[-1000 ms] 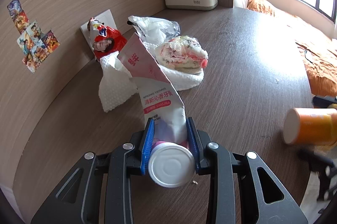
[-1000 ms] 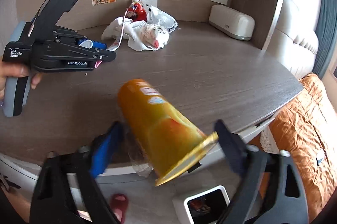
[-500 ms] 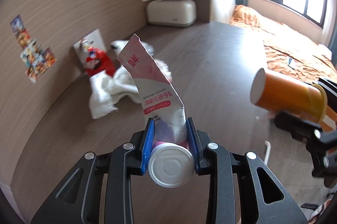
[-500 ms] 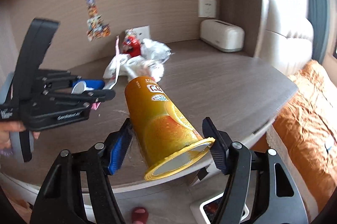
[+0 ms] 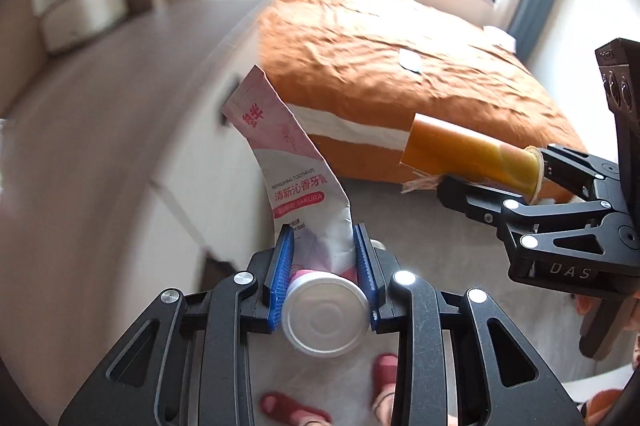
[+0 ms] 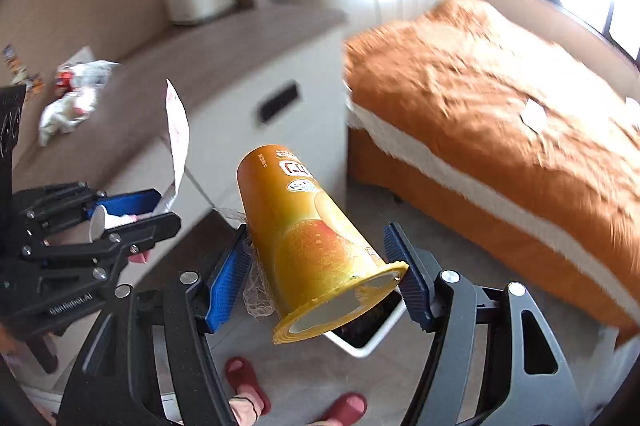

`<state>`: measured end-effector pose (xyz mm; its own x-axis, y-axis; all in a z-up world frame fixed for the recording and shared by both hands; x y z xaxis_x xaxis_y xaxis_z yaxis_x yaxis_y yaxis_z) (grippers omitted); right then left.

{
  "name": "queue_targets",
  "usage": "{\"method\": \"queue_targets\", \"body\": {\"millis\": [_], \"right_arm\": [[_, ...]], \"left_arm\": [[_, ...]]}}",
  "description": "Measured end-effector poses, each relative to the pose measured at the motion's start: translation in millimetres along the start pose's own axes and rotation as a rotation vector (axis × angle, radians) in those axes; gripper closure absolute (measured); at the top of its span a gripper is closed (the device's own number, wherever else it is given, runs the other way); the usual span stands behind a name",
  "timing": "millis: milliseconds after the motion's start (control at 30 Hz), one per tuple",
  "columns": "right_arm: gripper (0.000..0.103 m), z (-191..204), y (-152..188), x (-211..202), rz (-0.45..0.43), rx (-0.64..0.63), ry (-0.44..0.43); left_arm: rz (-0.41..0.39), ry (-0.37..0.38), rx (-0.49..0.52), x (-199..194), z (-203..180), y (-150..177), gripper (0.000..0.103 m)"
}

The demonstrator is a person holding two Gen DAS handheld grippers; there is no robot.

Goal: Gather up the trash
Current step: 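Carry the tube and can over the white bin and open both tools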

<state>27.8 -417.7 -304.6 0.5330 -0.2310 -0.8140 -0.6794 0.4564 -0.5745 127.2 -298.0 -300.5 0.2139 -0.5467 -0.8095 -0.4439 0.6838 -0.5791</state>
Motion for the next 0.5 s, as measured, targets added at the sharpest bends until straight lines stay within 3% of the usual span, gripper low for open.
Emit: {"method": "queue_targets", "body": {"millis": [133,300,333,367,400,500], "right_arm": [[0.035,-44,29,44,0.055,0.125,-0.023],[0.034,-76,69,122,0.096,0.175,-0.04],[0.029,-80,79,139,0.119,0.176,-0.048],[0.008,-86,93,161,0.149,0.181,-0.053],[0.004,-92,102,172,0.153,0.185,-0.044],[0.004,-105,127,202,0.201,0.184,-0.021]], "left_arm": [[0.057,0.057,0.012,78,-28,19,0.073],[0.091,0.088,0.041,176,-44,47,0.071],[0.105,0.102,0.038,193,-45,56,0.055],[0.118,0.118,0.031,205,-45,63,0.013],[0.129,0.114,0.022,220,-44,71,0.004],[0.177,0.114,0.012,258,-43,104,0.005]]}}
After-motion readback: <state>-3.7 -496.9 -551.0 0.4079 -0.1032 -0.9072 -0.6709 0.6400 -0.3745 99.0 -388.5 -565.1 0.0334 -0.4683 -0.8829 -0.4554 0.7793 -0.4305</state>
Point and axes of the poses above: each gripper's, at about its wrist camera, not at the fingertips, and x roughly the way its jaws point, z to its left, y to its underside, the point moved 6 cm from there along x, roughly the way its jaws point, and after that the axes turned 3 degrees about -y, right-handed, at the moved point
